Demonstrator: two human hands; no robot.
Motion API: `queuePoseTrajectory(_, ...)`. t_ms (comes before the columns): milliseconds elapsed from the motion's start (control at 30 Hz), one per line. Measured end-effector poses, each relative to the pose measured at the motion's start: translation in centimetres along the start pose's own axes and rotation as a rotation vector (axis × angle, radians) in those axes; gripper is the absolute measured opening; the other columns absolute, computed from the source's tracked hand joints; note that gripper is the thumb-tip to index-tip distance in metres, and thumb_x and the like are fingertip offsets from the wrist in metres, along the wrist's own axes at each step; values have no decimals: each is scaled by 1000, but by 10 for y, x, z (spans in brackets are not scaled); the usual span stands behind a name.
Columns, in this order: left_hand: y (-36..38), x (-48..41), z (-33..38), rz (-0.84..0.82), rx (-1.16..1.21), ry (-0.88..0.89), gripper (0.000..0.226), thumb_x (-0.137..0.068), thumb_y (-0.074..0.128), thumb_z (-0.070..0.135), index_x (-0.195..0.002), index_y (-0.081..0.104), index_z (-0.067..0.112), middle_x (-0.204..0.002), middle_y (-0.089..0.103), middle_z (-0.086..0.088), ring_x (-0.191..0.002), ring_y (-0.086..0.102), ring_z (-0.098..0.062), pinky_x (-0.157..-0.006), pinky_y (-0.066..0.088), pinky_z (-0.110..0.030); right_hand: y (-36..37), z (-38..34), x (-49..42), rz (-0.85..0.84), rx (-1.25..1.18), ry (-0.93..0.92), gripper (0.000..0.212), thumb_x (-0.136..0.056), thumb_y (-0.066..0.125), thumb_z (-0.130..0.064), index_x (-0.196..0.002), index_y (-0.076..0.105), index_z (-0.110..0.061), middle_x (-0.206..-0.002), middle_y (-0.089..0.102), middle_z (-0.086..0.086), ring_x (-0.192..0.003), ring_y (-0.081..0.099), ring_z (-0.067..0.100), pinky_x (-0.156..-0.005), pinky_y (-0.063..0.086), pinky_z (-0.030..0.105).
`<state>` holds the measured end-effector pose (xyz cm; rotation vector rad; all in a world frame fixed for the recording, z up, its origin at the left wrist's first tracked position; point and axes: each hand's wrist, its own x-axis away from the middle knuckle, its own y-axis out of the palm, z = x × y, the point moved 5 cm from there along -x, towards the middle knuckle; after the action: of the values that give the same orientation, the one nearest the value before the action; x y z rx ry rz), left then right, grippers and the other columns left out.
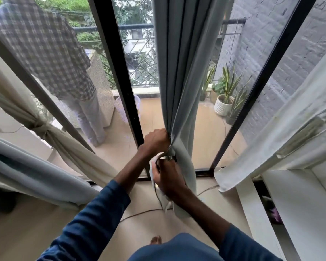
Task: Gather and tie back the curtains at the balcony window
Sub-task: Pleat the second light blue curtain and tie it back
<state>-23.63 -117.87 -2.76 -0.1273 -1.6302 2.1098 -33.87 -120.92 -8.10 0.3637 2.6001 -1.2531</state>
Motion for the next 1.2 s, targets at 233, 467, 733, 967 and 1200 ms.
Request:
queuePoseTrajectory(233, 2, 6, -6, 146, 238, 51, 28, -87, 55, 24, -84, 61, -3, -90, 65, -28, -86, 59, -48, -62, 44, -44, -6, 28, -4, 25, 121, 206, 25, -91, 61, -17, -67, 64, -8, -65, 69, 16, -62, 67, 41, -51, 50, 39)
queuePoseTrajectory(467, 9, 17, 1, 269, 249, 32, 26, -82, 65, 28, -69, 62, 6, -77, 66, -20, -73, 57, -45, -56, 40, -37, -20, 47, -10, 11, 12, 425, 34, -91, 58, -25, -63, 58, -5, -69, 70, 13, -68, 65, 33, -55, 38, 32)
queuePoseTrajectory(733, 12, 24, 0, 217, 331, 195, 48, -84, 50, 44, -57, 44, 5, -55, 50, -17, -59, 49, -39, -55, 35, -42, 2, 50, -27, -137, 91, 312, 16, -83, 58, -12, -68, 63, -9, -65, 70, 15, -57, 69, 37, -48, 51, 35)
queuePoseTrajectory(967, 10, 23, -10, 88, 387, 372, 51, -92, 54, 52, -64, 56, 9, -67, 56, -6, -70, 53, -17, -64, 43, -31, -10, 41, -37, -395, 32, 268, 36, -97, 61, -19, -128, 62, -1, -127, 66, 20, -120, 62, 36, -97, 50, 40)
queuePoseTrajectory(1200, 9, 20, -17, 239, 214, 226, 50, -97, 57, 40, -58, 36, 17, -63, 46, -4, -66, 47, -31, -60, 29, -34, -27, 48, -39, -496, -333, 149, 25, -79, 84, -36, -98, 79, -20, -92, 79, -5, -87, 74, 11, -82, 60, 41)
